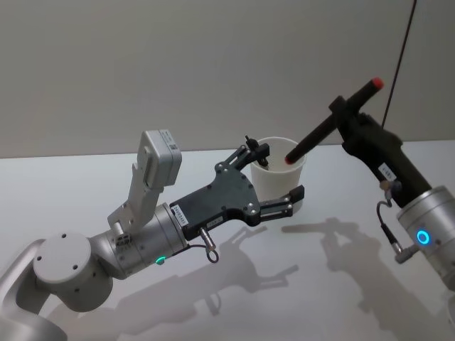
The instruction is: Place the pen into the pen holder.
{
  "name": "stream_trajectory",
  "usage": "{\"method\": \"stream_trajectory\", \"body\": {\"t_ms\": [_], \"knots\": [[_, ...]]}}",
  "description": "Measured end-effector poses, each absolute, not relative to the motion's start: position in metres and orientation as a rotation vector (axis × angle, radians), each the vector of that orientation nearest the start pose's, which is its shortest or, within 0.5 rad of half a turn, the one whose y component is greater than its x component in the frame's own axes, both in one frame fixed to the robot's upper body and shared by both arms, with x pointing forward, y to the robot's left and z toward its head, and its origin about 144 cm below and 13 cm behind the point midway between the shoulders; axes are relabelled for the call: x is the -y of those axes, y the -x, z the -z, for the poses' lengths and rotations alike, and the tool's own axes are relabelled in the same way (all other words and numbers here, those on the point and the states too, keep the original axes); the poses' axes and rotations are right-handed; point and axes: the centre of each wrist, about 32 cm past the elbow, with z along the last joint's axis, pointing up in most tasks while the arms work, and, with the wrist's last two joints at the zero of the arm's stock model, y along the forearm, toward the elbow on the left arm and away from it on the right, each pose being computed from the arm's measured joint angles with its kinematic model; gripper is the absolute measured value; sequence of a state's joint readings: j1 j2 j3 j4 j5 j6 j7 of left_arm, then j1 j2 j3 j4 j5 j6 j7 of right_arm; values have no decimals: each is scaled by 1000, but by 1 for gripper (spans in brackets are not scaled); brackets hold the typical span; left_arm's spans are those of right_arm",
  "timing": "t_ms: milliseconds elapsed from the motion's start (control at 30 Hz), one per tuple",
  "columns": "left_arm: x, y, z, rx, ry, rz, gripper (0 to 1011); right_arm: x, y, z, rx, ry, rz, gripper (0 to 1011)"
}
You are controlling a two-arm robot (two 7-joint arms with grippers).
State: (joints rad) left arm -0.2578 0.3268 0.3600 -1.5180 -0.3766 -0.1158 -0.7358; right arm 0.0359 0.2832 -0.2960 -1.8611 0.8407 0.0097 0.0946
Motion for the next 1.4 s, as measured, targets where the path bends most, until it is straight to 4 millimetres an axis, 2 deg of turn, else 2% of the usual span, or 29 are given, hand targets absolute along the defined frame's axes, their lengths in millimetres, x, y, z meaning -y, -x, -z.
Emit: {"method": "stream_trajectory", "body": {"t_ms": [667,1100,1400], "knots": [[-219,-513,-1195,175,96,-510,1001,182,-453,-1234,37,-389,1029,181],[-219,-513,-1195,175,96,-510,1001,167,-469,-1225,224,-238,1069,181],[-219,-513,-1195,174,96,-510,1001,161,-479,-1217,282,-177,1097,181]]}}
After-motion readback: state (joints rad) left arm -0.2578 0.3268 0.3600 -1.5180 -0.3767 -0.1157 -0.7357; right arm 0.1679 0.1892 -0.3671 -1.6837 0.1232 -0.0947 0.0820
